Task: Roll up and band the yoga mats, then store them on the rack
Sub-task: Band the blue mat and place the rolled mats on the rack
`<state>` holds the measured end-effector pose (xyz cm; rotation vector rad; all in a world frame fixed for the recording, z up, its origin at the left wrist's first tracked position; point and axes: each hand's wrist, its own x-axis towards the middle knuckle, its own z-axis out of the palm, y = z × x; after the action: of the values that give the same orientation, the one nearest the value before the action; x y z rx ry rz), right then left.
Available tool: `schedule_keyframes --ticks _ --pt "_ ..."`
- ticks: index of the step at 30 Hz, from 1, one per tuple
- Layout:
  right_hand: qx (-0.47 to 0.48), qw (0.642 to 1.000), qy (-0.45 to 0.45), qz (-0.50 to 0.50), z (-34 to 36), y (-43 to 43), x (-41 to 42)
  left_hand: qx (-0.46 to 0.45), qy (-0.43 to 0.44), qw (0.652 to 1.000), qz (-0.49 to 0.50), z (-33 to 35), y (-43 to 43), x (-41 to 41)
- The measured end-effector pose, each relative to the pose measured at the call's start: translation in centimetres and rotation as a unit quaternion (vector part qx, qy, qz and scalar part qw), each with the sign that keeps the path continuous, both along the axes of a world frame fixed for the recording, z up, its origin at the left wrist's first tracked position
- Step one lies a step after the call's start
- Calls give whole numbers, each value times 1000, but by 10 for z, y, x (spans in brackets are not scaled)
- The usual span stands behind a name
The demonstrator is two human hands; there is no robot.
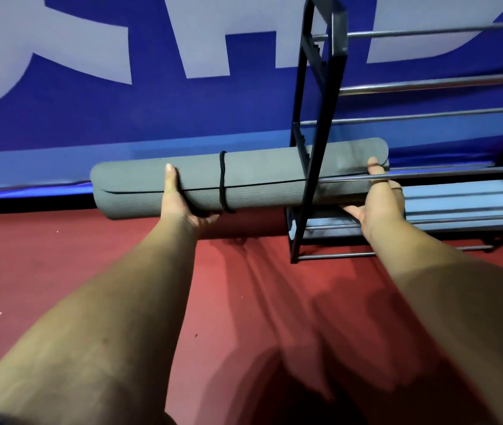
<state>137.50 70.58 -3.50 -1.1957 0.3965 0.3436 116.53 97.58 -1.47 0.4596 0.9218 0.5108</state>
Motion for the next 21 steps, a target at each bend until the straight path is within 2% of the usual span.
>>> schedule_keyframes --ticks 4,8,12,17,21 --pt "11 997 41 -60 0 14 -7 4 -4 1000 18 1 -13 9" --pt "39 996 70 30 -1 34 -22 22 -37 999 -1 7 -37 22" --pt "46 992 109 52 3 30 -26 58 -28 996 -58 20 -60 42" --pt "43 994 93 -25 10 10 -10 35 -11 991 -131 15 -70 43" --pt "15 996 86 -31 13 2 -5 39 20 996 -80 13 -57 30"
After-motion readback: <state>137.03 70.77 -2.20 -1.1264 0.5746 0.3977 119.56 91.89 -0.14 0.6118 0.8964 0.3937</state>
